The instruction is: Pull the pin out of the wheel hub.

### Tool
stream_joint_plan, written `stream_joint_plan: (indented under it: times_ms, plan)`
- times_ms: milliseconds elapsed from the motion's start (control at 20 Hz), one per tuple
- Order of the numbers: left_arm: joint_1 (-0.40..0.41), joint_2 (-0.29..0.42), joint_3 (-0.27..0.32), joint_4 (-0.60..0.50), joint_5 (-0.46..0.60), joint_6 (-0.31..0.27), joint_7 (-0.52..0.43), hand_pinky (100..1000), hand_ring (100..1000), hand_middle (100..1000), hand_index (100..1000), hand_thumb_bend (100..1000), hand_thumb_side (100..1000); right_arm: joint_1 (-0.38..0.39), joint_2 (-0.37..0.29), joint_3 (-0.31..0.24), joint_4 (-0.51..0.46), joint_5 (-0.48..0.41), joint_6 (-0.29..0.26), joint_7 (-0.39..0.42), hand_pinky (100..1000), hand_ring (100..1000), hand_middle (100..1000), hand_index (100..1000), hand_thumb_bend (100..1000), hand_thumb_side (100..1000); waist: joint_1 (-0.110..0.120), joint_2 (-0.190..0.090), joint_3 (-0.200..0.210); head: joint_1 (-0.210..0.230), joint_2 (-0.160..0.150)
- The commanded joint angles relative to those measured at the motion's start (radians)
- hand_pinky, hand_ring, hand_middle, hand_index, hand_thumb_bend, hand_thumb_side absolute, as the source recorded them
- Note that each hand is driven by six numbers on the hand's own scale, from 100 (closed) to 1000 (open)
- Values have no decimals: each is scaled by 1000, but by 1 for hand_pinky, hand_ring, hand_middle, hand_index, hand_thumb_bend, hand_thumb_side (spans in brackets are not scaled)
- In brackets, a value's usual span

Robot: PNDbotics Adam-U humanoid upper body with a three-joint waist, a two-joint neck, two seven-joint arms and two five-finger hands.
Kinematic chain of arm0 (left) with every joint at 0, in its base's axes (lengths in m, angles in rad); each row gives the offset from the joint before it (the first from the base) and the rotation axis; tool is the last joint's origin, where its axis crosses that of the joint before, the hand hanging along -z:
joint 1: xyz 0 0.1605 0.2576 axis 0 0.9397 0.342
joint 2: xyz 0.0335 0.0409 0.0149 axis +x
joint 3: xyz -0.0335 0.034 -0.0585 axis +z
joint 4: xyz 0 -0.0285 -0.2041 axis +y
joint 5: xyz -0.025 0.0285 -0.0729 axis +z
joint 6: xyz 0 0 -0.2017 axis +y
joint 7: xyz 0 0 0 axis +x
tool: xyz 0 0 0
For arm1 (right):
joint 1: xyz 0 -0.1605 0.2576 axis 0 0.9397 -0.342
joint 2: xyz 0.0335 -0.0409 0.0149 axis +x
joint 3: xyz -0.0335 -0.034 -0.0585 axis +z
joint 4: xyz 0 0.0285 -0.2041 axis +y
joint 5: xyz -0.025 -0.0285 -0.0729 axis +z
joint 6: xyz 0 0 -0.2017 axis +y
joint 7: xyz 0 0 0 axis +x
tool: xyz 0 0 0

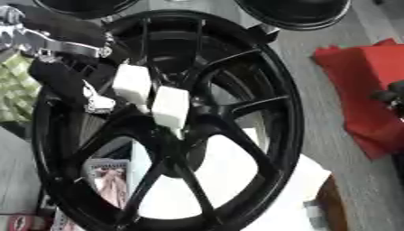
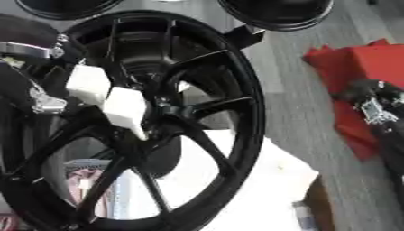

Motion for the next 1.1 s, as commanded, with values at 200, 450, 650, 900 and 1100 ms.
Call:
stream_joint_plan:
  times_ms: [200,450,650,900,1100]
  plan:
    - [-17,17,5,-5,0,-4,1,875,786,670,772,140,655,-8,-10,-10,-12,-1,3,-6,986,722,536,652,100,325,1,-15,-4,1,-13]
    - [-17,18,22,-23,39,30,1,845,718,598,663,100,572,-9,-10,-10,-11,-1,5,-8,986,723,536,652,100,326,2,-15,-4,-1,-13]
    - [-17,23,41,-42,82,79,1,801,641,536,563,100,405,-8,-10,-10,-10,-2,6,-11,986,723,536,652,100,326,1,-16,-4,-2,-15]
    - [-14,27,69,-72,132,142,1,760,574,488,495,100,251,-8,-9,-11,-9,-3,6,-12,986,723,535,652,100,328,1,-18,-4,-2,-17]
    - [-17,27,106,-99,192,202,18,747,544,471,478,100,253,-7,-7,-11,-8,-2,7,-12,987,723,535,652,100,328,0,-20,-3,-3,-18]
